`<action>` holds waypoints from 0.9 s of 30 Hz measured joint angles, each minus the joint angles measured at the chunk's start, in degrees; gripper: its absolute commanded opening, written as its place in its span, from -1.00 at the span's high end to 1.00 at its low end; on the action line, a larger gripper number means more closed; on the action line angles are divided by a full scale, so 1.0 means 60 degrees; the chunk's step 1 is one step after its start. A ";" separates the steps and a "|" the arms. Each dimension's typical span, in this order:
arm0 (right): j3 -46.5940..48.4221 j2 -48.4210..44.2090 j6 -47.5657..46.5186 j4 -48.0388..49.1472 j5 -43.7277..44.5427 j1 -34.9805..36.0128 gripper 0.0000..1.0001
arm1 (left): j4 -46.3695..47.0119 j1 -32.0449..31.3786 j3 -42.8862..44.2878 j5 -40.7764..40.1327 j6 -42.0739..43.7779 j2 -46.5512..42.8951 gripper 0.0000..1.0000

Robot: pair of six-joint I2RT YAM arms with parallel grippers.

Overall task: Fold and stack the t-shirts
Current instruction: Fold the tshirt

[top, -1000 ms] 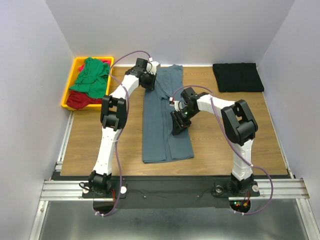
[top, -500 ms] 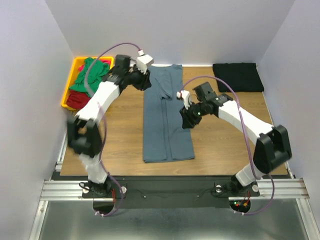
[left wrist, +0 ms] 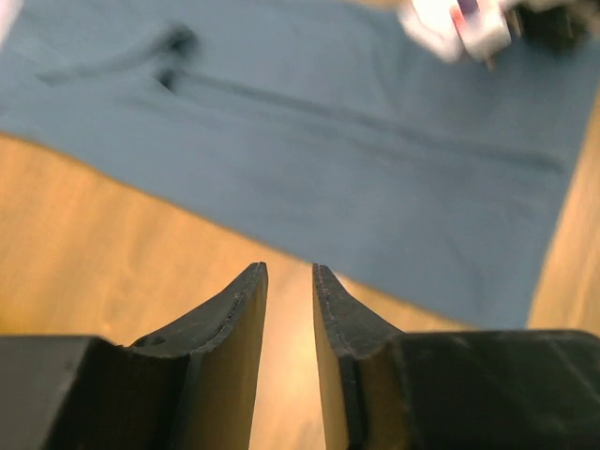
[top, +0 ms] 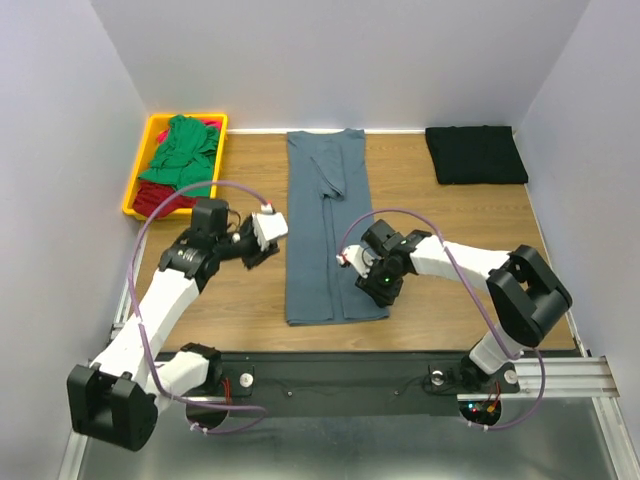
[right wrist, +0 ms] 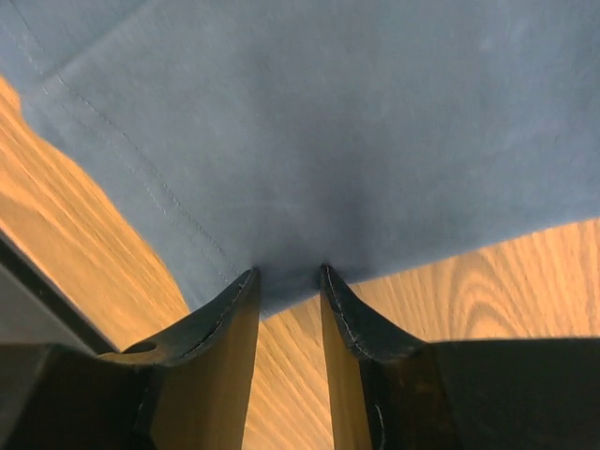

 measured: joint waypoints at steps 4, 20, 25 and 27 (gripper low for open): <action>-0.0033 -0.0015 0.0255 0.0321 0.0321 0.0586 0.15 | -0.1220 -0.0204 -0.0892 -0.0036 0.1359 -0.0659 0.21; -0.1789 -0.3391 -0.2160 0.0517 0.0470 0.1217 -0.45 | -0.2677 -0.2623 -0.3311 -0.0528 0.5074 -0.3275 -0.35; -0.2601 -0.3741 -0.3421 0.0965 0.0484 0.1723 -0.44 | -0.1902 -0.4080 -0.3479 -0.1129 0.4637 -0.2004 -0.32; -0.2896 -0.3745 -0.3694 0.1242 0.0554 0.2018 -0.42 | -0.1570 -0.4692 -0.3668 -0.1432 0.4419 -0.1810 -0.30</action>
